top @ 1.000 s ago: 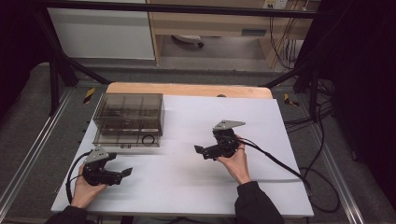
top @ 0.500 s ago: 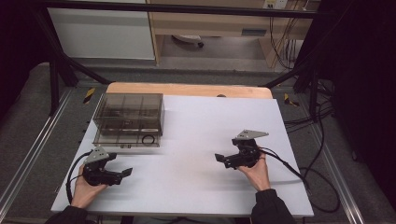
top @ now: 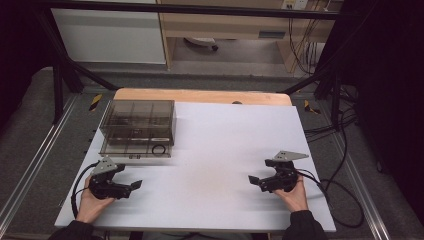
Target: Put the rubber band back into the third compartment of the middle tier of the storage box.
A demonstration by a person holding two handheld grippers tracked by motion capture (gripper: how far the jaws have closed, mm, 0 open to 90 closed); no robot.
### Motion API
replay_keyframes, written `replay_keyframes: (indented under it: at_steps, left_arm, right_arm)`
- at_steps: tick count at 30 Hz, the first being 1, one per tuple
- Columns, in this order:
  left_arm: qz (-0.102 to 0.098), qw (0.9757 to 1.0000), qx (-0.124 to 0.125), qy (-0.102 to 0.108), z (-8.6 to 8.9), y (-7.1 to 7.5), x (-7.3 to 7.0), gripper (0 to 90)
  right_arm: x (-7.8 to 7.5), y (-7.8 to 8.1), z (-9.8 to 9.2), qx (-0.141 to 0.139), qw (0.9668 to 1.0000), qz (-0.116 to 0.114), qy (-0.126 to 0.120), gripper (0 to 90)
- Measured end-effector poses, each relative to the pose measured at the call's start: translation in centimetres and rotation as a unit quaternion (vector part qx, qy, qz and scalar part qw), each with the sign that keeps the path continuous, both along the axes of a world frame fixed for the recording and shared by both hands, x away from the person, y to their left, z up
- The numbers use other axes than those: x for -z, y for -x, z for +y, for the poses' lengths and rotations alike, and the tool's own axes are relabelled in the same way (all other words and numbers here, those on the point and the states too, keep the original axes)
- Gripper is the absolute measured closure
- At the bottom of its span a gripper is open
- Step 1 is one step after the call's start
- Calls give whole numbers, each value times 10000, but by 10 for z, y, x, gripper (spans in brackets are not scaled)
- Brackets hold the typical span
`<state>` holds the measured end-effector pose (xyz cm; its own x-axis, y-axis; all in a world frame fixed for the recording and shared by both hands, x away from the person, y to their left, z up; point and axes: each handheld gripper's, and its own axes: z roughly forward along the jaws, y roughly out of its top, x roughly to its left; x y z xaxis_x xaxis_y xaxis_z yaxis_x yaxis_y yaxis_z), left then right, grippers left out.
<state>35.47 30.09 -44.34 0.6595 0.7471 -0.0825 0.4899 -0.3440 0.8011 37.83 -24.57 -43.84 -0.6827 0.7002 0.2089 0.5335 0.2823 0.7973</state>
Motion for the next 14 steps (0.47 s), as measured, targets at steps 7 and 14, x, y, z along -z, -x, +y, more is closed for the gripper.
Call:
replay_keyframes:
  at_steps: [7,14]
  left_arm:
    - [2,10000,38,-13,-1,0,0,59]
    - [15,10000,37,-1,-1,0,0,58]
  right_arm:
    - [11,11,-18,88,9998,137,-112,7]
    - [13,16,-25,105,9999,57,-109,7]
